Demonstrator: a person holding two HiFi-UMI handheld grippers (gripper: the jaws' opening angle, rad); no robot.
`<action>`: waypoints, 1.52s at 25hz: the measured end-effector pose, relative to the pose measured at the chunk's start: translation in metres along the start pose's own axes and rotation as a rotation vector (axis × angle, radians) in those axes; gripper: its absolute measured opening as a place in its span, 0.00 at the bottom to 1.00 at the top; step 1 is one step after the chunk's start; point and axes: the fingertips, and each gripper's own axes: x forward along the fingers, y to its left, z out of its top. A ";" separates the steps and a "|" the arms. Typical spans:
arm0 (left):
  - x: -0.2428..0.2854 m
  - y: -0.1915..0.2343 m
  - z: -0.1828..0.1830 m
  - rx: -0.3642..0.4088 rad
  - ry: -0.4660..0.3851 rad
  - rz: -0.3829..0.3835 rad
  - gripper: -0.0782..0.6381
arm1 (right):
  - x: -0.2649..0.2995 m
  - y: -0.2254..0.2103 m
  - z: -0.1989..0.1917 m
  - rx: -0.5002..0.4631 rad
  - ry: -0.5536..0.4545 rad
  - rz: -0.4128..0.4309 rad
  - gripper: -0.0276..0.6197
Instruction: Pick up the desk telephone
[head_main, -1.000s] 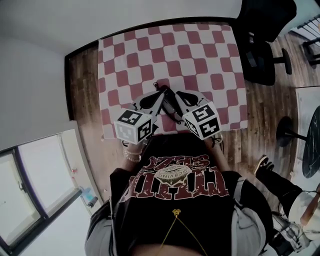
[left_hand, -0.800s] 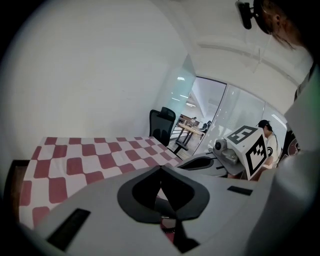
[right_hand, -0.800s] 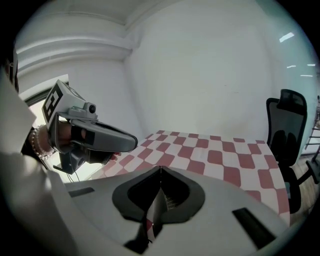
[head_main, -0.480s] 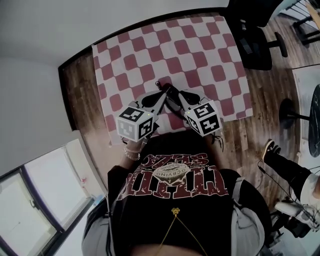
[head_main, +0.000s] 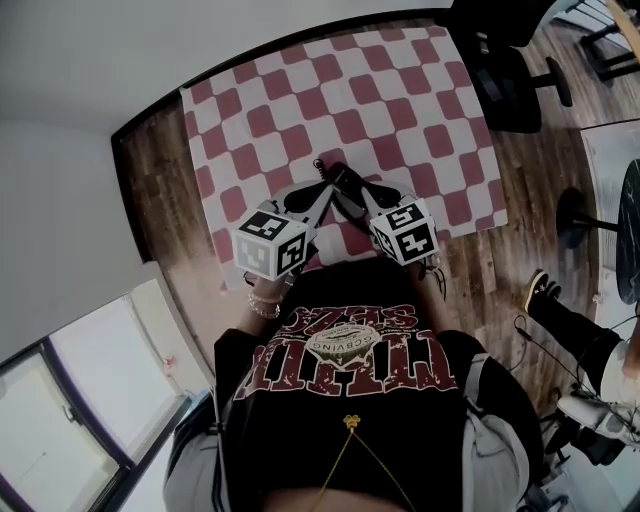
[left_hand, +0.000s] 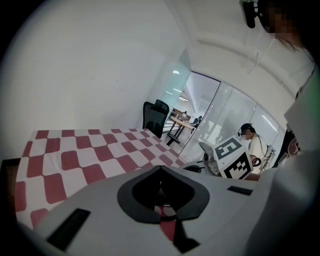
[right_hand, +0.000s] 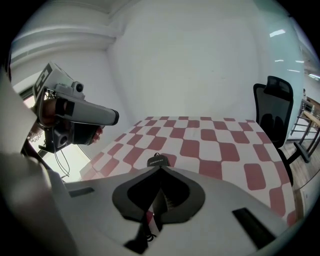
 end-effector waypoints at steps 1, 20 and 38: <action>0.000 0.001 -0.001 -0.003 0.000 0.001 0.12 | 0.002 0.000 -0.002 -0.003 0.009 -0.001 0.07; -0.011 0.013 -0.009 -0.054 -0.008 0.029 0.12 | 0.033 0.007 -0.023 -0.130 0.099 0.011 0.20; -0.016 0.020 -0.014 -0.097 -0.029 0.054 0.12 | 0.050 0.005 -0.041 -0.218 0.255 0.119 0.45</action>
